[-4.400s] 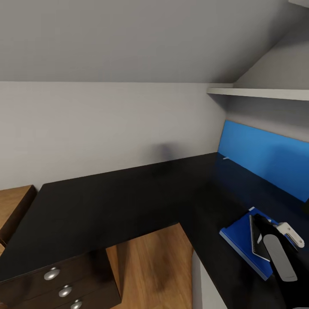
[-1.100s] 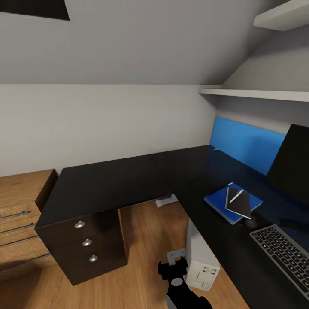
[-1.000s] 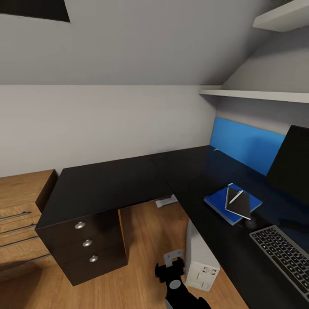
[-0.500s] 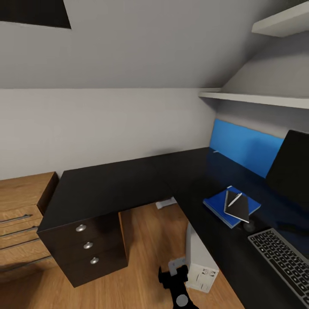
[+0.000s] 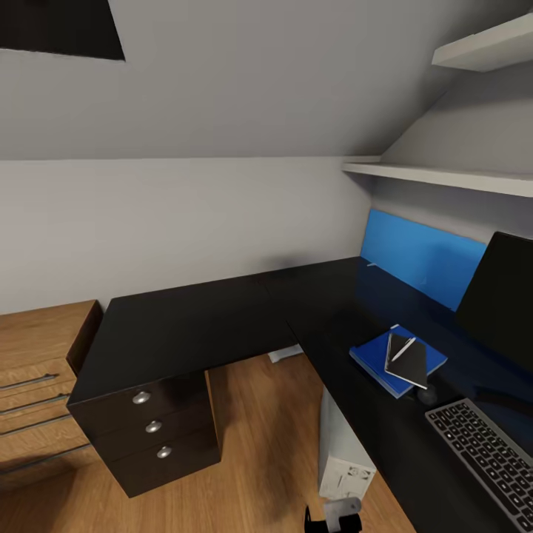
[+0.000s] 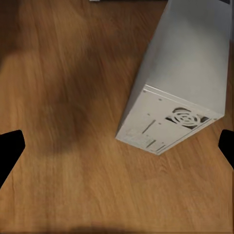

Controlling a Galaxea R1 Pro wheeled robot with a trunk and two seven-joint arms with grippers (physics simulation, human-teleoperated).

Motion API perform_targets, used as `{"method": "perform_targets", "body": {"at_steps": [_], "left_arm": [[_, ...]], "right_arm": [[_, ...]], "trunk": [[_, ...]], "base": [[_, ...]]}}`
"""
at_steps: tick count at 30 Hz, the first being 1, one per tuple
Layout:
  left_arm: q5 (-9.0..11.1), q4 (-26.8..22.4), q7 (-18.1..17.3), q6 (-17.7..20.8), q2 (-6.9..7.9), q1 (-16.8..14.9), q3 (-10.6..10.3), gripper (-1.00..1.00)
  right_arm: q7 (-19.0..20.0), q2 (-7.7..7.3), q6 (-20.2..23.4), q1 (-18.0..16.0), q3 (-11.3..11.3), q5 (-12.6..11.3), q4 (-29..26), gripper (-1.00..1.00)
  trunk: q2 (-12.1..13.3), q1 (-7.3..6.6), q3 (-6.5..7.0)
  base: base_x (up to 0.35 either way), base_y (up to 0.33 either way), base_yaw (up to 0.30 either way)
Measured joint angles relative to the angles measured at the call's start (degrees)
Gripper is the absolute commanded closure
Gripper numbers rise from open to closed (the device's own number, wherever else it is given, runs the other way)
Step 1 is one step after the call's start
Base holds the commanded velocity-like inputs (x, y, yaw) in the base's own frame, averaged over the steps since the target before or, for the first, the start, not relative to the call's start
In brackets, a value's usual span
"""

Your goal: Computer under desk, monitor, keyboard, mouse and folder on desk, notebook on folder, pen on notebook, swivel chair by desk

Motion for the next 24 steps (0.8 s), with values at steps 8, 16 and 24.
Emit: {"method": "perform_targets", "body": {"at_steps": [8,16,24], "left_arm": [[-0.09,0.00,-0.08,-0.16,-0.08,0.00,-0.06,-1.00],[-0.10,0.19,-0.09,-0.28,-0.04,0.00,-0.11,-1.00],[-0.11,1.23,-0.09,-0.14,-0.02,0.01,-0.14,-1.00]], "right_arm": [[0.00,0.00,-0.68,0.11,-0.08,-0.26,0.34,-1.00],[0.01,0.00,-0.79,0.23,-0.08,-0.35,0.42,-1.00],[-0.19,0.00,-7.18,2.17,-0.04,-0.15,0.78,-1.00]], "trunk": [[0.01,-0.01,0.01],[0.02,0.00,0.01],[0.02,0.03,0.00]], "base": [[0.000,0.000,0.000],[-0.015,0.000,0.012],[-0.323,0.000,0.267]]}}
